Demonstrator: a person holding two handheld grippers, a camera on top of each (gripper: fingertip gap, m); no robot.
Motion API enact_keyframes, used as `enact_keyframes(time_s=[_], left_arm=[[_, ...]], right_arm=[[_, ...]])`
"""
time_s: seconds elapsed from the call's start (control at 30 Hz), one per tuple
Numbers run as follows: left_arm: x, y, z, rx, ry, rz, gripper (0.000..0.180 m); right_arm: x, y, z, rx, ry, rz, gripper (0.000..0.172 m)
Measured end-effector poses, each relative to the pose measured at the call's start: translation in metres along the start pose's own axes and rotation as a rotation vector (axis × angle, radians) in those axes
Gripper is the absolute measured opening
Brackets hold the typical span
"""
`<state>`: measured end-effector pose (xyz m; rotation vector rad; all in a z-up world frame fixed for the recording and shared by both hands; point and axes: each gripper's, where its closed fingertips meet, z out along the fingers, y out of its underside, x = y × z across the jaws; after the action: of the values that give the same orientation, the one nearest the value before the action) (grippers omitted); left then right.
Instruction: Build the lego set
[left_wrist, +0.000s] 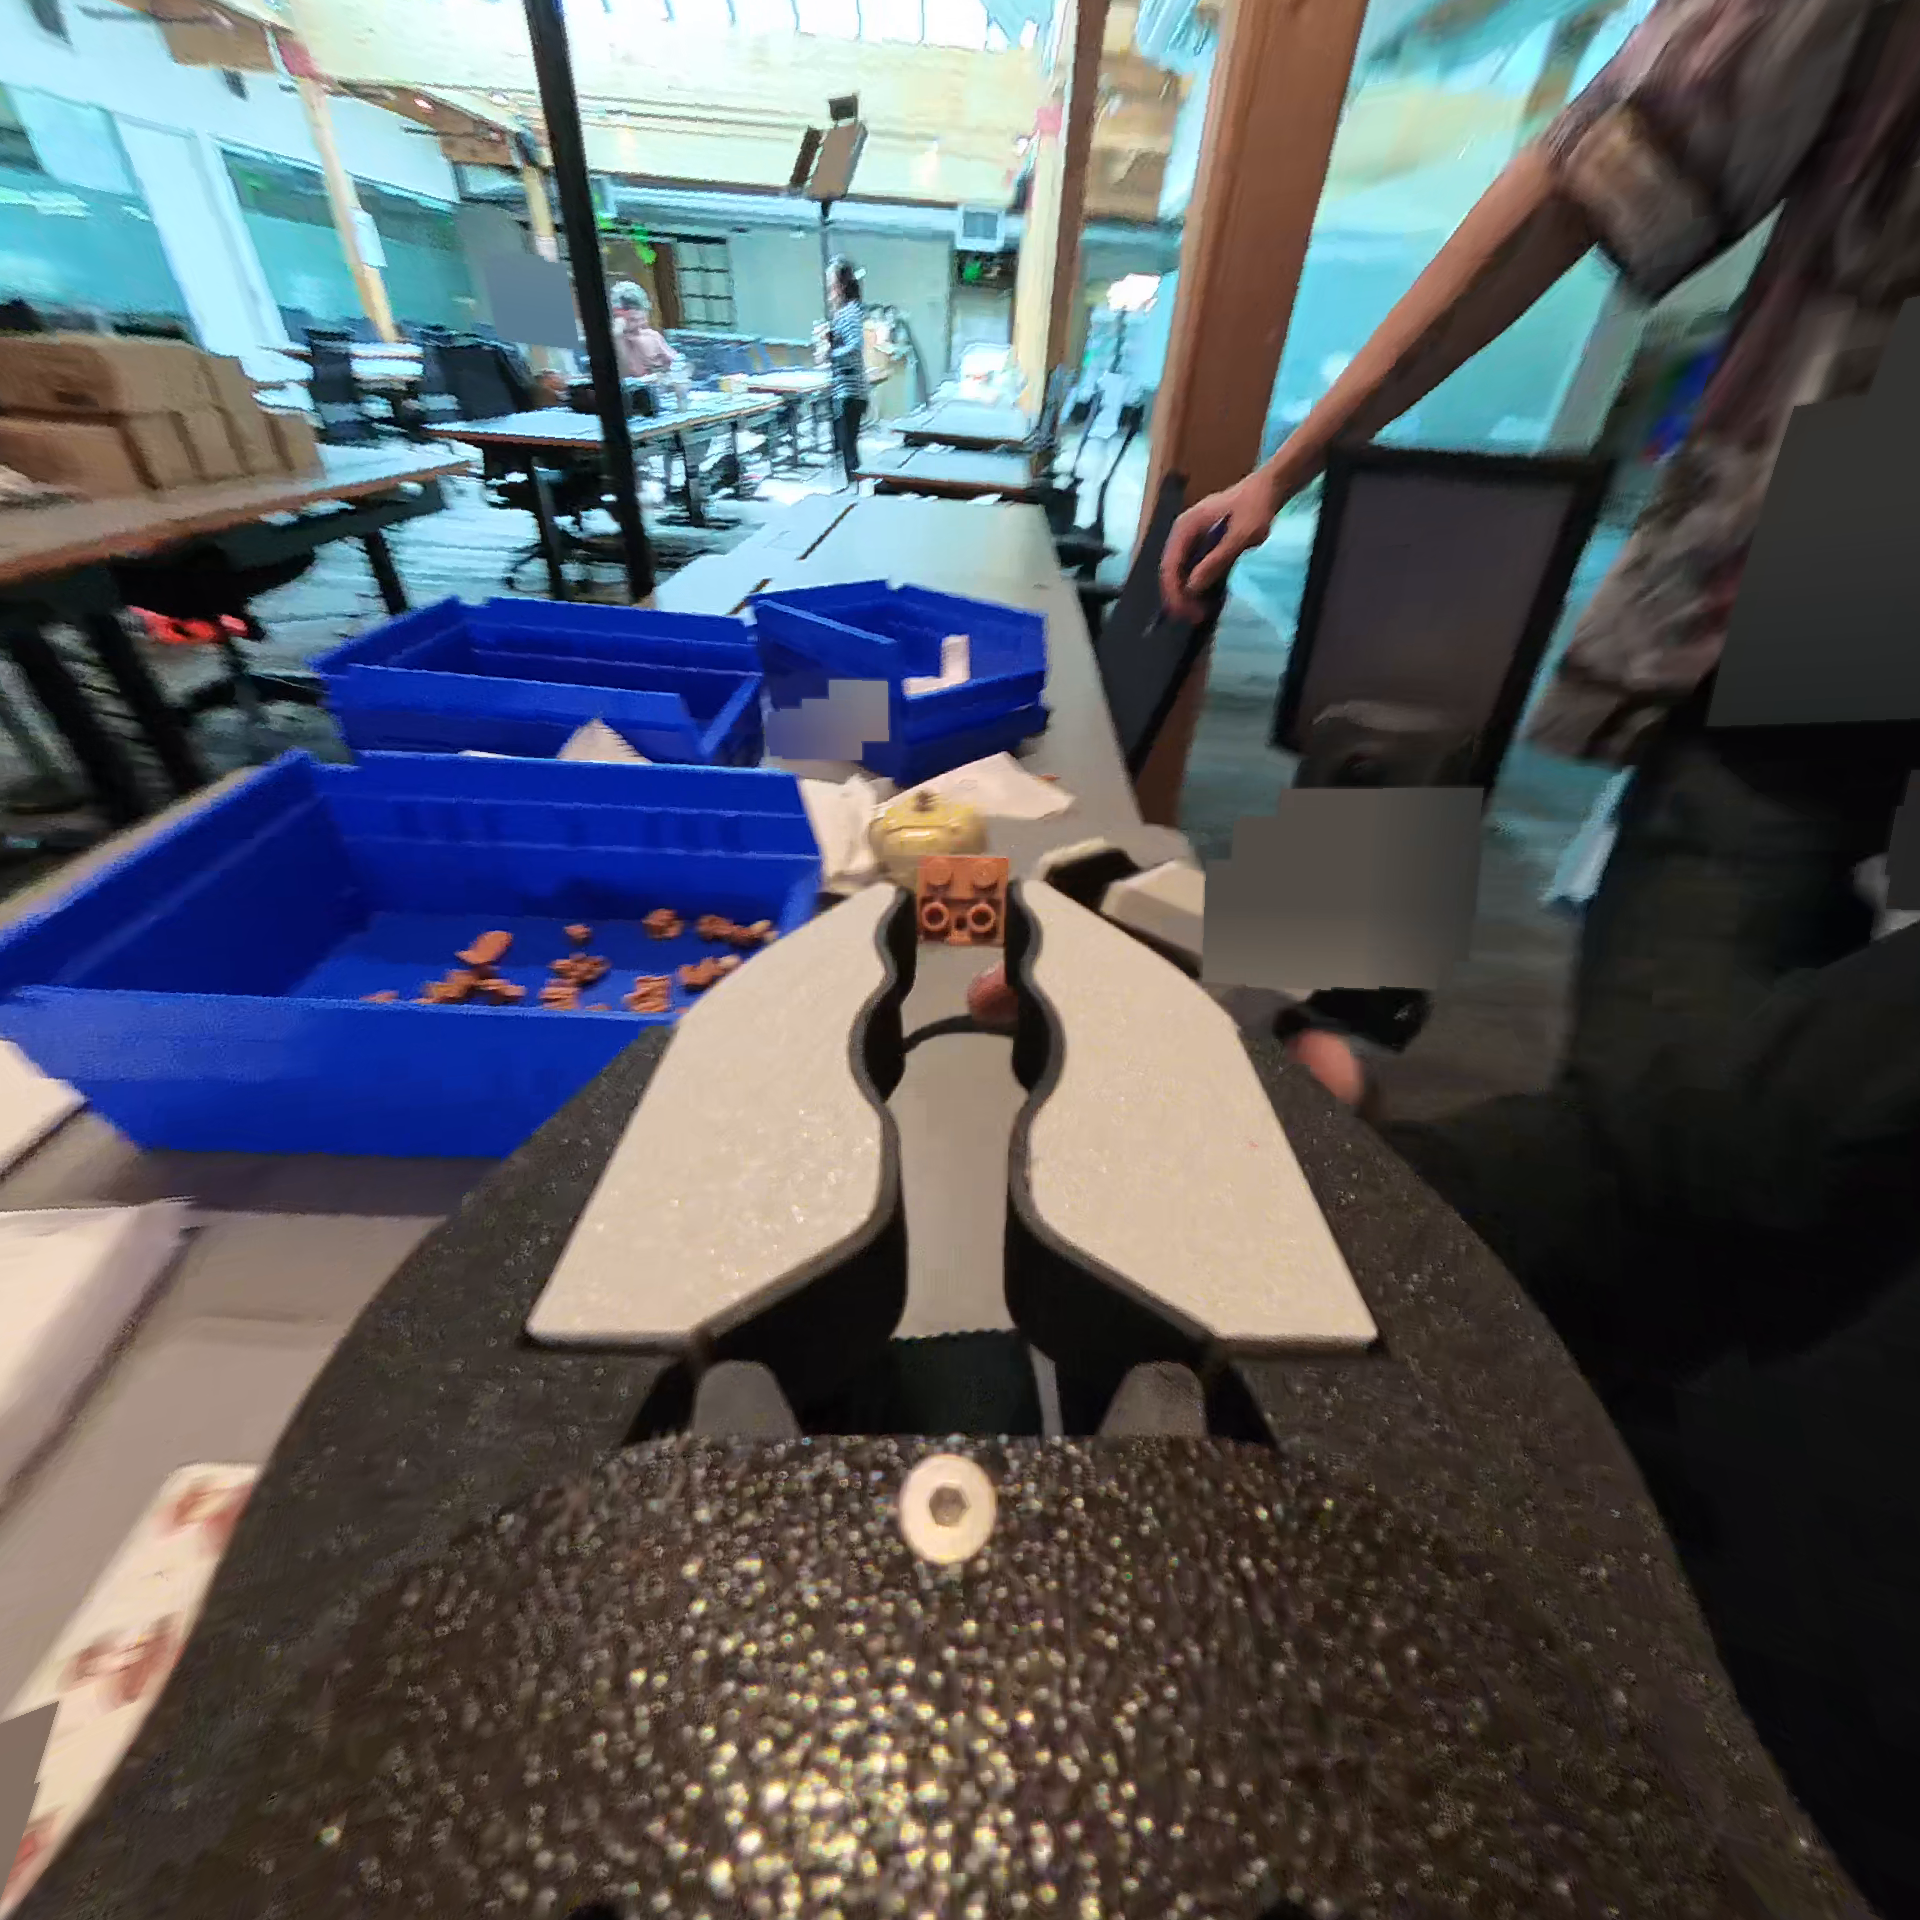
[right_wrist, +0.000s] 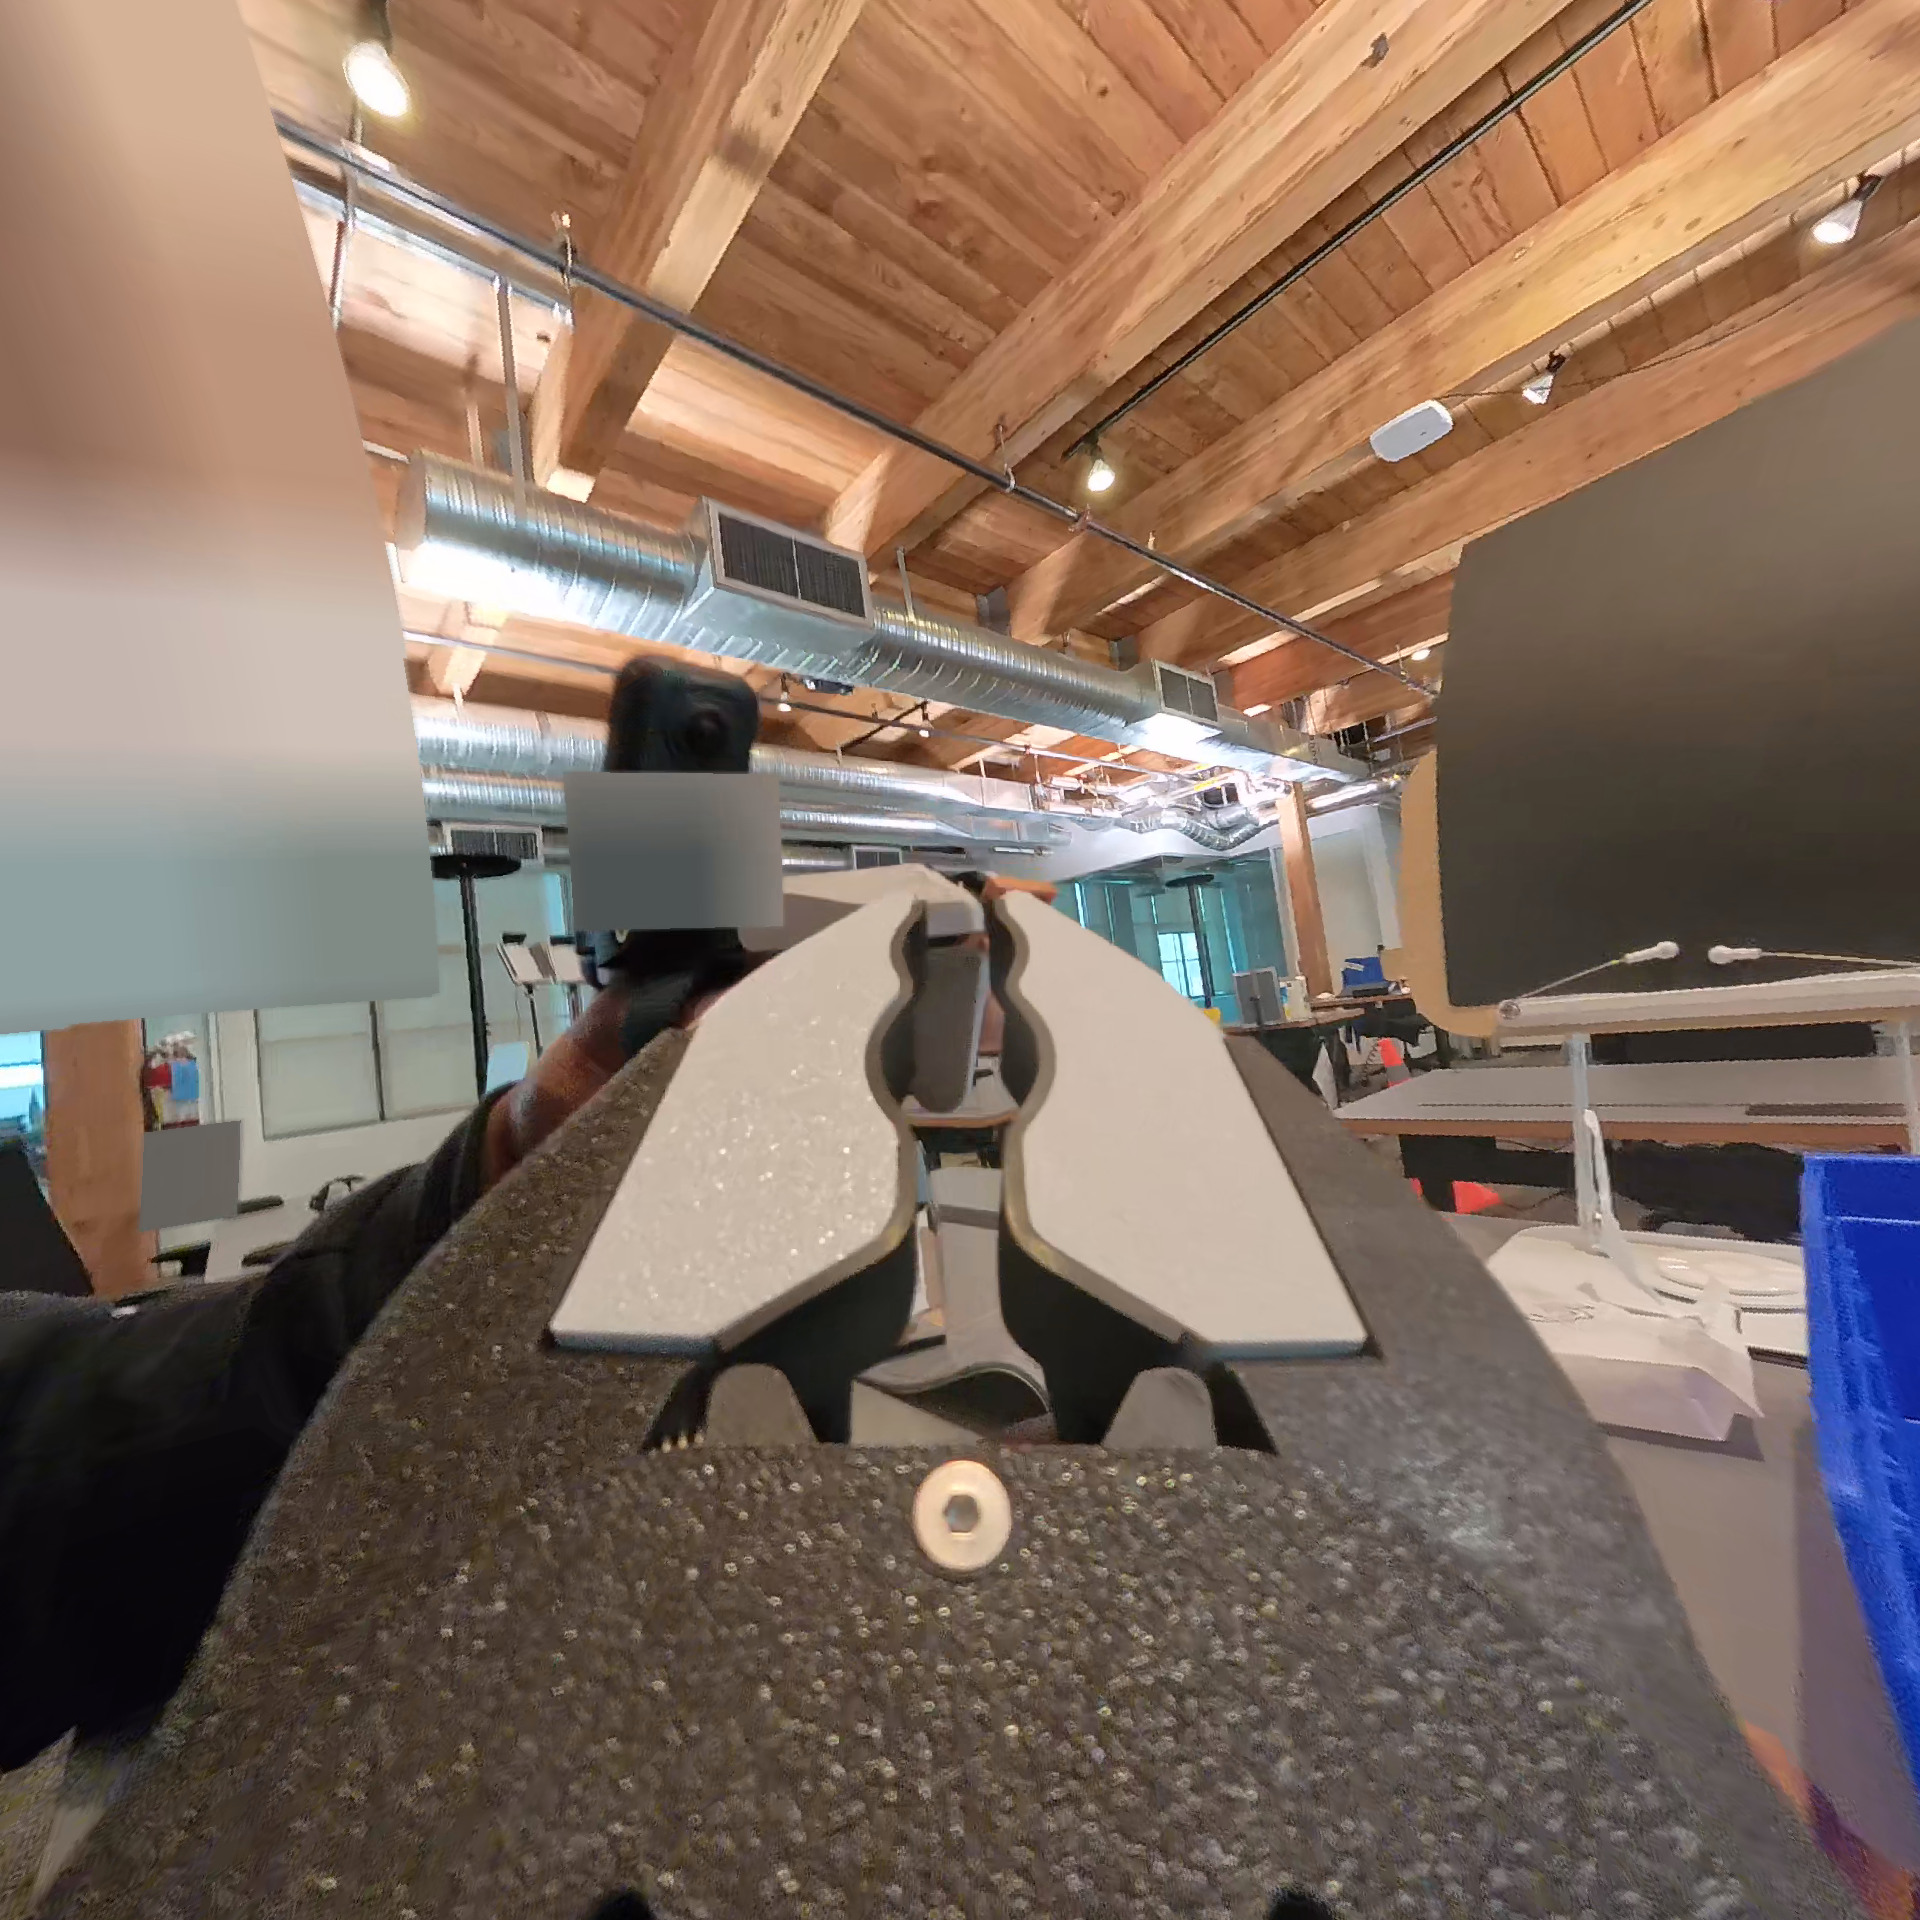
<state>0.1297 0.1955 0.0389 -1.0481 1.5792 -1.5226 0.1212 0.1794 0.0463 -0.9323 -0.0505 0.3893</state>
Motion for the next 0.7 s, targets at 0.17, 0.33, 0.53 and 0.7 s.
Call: enact_keyframes(time_s=[0.17,0.33,0.53,0.7], left_arm=[[0.0,0.002,-0.002,-0.063,-0.051,0.2,0.016],[0.003,0.003,-0.003,-0.087,-0.049,0.284,0.016],[0.002,0.007,0.0,-0.1,-0.037,0.278,0.016],[0.004,0.007,0.0,-0.093,-0.019,0.26,0.016]], right_arm=[[0.008,-0.002,-0.003,0.0,0.002,0.032,0.014],[0.01,-0.001,-0.004,-0.024,-0.016,0.041,0.016],[0.014,-0.001,-0.006,-0.025,-0.033,0.106,0.017],[0.017,-0.004,-0.007,-0.001,-0.029,0.119,0.002]])
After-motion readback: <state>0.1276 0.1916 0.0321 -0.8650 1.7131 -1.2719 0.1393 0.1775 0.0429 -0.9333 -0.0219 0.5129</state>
